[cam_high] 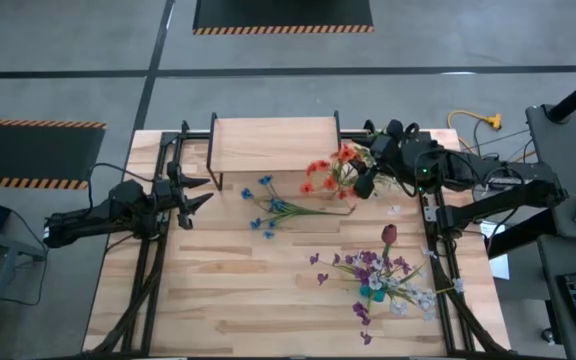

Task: Pick and place flowers into a vace then onto a shelf
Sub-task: Put the orange flowers into the transparent flower vase

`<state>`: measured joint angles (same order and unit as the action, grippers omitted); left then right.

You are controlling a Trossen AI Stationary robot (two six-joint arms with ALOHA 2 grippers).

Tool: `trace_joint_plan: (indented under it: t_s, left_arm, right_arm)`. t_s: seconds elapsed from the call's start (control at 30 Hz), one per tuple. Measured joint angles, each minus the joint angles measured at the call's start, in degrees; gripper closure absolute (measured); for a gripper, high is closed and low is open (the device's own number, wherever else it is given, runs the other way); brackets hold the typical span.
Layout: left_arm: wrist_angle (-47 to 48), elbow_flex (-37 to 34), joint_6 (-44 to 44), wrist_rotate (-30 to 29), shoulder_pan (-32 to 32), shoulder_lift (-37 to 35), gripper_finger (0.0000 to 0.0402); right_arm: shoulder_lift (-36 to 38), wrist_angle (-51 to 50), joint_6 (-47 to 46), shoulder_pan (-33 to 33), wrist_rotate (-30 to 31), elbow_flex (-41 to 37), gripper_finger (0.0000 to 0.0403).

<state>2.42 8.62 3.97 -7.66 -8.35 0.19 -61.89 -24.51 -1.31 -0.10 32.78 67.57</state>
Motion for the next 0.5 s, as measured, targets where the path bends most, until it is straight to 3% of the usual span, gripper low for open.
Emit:
trace_joint_plan:
  t_s: [0.5]
  left_arm:
    - [0.0,0.0,0.0,0.0,0.0,0.0,0.0226]
  right_arm:
    - [-1.0,-12.2,-5.8,0.0,0.1,0.7,0.0183]
